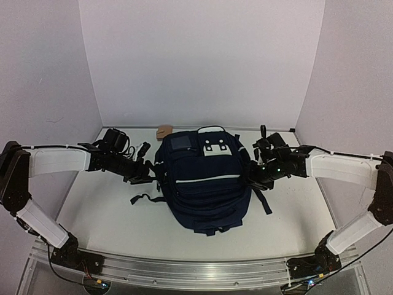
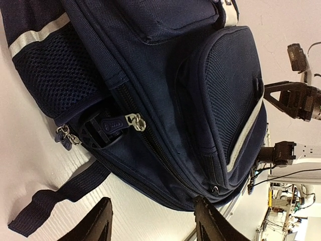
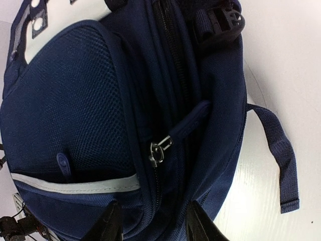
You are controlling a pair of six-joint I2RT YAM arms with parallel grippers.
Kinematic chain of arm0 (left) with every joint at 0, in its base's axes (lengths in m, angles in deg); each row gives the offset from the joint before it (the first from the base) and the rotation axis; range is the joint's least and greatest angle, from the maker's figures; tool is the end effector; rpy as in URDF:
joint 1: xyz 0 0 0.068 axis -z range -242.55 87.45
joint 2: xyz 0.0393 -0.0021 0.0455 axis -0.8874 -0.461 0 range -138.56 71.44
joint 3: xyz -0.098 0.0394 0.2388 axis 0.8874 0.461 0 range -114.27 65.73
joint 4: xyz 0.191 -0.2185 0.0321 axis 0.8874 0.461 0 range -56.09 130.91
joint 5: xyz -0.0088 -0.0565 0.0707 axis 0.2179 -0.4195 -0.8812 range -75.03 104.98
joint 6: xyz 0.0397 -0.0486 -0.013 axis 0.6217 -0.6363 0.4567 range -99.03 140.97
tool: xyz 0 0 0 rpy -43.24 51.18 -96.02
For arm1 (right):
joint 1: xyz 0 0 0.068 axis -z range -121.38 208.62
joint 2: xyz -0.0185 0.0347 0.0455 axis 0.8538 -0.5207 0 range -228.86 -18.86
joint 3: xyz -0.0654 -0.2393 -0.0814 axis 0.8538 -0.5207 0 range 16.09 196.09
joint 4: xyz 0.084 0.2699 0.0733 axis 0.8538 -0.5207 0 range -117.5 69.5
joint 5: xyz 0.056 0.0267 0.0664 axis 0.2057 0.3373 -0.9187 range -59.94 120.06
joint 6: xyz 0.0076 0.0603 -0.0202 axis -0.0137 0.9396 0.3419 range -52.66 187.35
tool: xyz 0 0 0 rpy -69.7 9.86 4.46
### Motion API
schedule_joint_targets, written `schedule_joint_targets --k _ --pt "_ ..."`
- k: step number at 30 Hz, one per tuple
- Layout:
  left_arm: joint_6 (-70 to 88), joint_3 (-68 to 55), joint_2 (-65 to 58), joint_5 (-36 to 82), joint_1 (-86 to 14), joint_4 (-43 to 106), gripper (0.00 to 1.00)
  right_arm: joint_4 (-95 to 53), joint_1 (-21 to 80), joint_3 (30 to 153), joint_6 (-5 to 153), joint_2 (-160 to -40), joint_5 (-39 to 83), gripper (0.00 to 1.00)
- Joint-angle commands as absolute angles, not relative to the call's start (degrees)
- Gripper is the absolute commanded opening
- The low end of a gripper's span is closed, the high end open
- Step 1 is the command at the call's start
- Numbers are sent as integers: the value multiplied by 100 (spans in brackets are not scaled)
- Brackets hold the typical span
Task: Pack the student bag
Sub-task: Adjust the student bag at the center of the board.
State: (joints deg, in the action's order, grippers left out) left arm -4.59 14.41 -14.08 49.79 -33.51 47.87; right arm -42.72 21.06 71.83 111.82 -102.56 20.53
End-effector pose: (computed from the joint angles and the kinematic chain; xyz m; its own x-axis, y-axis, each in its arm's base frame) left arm 0.2836 -0.1899 0.1728 -0.9031 0.0962 -0.4184 0.3790 0.6367 -0.6715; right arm 0.2678 0.2164 0.1924 -0.9145 0.1683 -0.3678 -0.0625 0.8397 0.5395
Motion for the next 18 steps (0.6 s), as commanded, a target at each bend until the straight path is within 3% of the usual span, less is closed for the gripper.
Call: schedule_joint_targets --k 1,6,18 --pt "-478 1449 -1205 4874 -3354 4724 56 -4289 2049 7548 11231 -9945 2257 40" --pt "-487 1459 -1226 4908 -3355 4701 53 -4264 1910 7577 11233 -10210 2311 34" --pt "-539 1570 -1041 4870 -3354 4740 51 -4168 1704 7612 11195 -10735 2535 34"
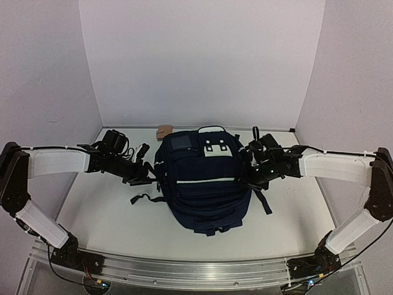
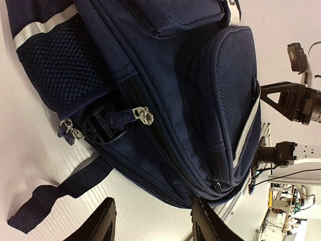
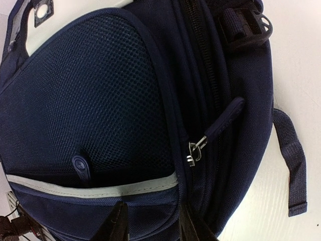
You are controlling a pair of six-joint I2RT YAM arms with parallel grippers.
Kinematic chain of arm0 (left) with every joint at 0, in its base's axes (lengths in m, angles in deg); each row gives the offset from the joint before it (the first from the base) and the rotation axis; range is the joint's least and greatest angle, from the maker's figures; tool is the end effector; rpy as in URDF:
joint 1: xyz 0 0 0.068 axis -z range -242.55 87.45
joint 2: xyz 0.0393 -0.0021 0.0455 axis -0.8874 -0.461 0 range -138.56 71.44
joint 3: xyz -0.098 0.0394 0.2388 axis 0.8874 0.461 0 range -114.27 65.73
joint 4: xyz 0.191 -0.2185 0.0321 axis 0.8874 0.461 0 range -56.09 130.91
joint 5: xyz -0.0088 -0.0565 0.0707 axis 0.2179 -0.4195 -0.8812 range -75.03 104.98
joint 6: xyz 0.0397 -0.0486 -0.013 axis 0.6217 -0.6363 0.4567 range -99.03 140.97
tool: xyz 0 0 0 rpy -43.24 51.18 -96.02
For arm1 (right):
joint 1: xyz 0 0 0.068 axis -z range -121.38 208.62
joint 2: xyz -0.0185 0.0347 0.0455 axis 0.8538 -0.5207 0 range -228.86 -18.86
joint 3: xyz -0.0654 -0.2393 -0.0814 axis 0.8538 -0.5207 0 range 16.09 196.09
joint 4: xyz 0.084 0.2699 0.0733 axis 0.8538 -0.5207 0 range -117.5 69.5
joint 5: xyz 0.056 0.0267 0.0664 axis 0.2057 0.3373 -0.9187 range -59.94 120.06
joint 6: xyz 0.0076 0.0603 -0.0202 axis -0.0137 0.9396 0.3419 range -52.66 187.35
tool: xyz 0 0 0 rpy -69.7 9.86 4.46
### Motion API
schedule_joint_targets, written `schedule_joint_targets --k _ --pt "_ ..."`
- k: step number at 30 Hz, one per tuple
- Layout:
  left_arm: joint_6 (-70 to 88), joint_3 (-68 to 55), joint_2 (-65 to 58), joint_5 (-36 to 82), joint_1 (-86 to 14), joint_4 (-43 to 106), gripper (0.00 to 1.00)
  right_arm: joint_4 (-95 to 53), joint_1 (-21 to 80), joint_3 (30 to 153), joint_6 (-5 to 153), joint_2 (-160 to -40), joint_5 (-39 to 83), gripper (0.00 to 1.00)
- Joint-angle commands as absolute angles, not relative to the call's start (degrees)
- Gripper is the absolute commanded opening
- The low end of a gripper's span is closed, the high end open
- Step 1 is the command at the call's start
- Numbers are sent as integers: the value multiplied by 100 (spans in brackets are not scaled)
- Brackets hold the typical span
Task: Pack the student bag
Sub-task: Adjust the student bag at the center of the board, then zip the student bag at the center of the board.
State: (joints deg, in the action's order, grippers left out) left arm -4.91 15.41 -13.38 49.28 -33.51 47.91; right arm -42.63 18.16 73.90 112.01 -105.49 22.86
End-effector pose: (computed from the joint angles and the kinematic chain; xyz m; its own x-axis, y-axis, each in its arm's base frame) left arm 0.2803 -0.1876 0.1706 -0.9066 0.0909 -0.4121 0.3688 0.6453 -0.6690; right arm 0.2659 0.2350 0.1881 -0.9151 0.1361 -0.3796 -0.0853 0.8546 0.5122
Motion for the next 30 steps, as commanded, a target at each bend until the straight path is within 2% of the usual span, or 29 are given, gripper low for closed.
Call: schedule_joint_targets --k 1,9,15,19,23,27,29,30 --pt "-537 1572 -1029 4862 -3354 4756 51 -4168 1693 7618 11211 -10770 2563 35" --pt "-522 1564 -988 4825 -3354 4863 53 -4355 1661 7515 11342 -10740 3196 42" --pt "-499 1528 -979 4812 -3354 4916 55 -4379 1661 7479 11334 -10757 3163 42" --pt "-496 1493 -1003 4807 -3354 4954 60 -4368 1661 7447 11320 -10825 3142 43" --pt "-496 1469 -1026 4789 -3355 4956 60 -4244 1661 7460 11264 -10907 3062 42" --pt "-473 1475 -1052 4834 -3354 4890 60 -3861 1661 7427 11314 -10988 2738 38" --pt "-426 1523 -1048 4890 -3354 4802 60 -3658 1661 7380 11381 -10984 2664 31" --pt "-362 1537 -1040 4915 -3354 4748 60 -3629 1661 7376 11414 -10957 2709 24"
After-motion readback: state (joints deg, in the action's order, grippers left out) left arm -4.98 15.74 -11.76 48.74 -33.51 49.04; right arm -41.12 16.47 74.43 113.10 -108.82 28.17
